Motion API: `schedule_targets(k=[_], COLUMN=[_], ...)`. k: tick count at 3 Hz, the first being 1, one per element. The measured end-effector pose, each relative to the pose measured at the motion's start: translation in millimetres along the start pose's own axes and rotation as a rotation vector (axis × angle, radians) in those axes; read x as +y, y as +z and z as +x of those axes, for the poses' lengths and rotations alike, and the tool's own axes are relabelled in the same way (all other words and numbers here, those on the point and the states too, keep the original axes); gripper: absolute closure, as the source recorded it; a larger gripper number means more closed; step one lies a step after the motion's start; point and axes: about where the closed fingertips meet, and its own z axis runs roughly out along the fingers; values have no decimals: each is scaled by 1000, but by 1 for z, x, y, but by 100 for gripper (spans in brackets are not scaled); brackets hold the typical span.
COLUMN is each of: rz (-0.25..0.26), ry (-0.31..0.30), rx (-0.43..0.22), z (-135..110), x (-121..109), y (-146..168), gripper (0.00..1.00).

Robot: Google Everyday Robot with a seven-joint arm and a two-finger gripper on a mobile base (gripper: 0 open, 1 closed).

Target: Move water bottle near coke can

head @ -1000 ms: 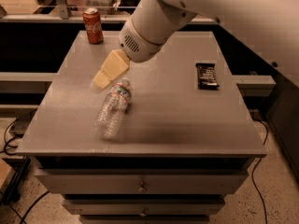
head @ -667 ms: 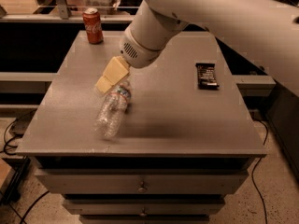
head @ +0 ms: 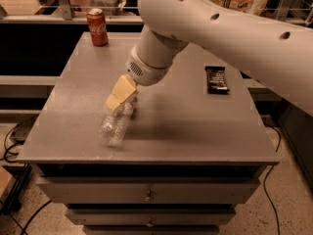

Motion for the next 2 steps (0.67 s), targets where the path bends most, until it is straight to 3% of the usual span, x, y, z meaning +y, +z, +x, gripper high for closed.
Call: schedule_targets(k=[2], rz=[-75], ry=[-14], rx=[22], z=[-3], x=[22], y=[25], gripper=[0])
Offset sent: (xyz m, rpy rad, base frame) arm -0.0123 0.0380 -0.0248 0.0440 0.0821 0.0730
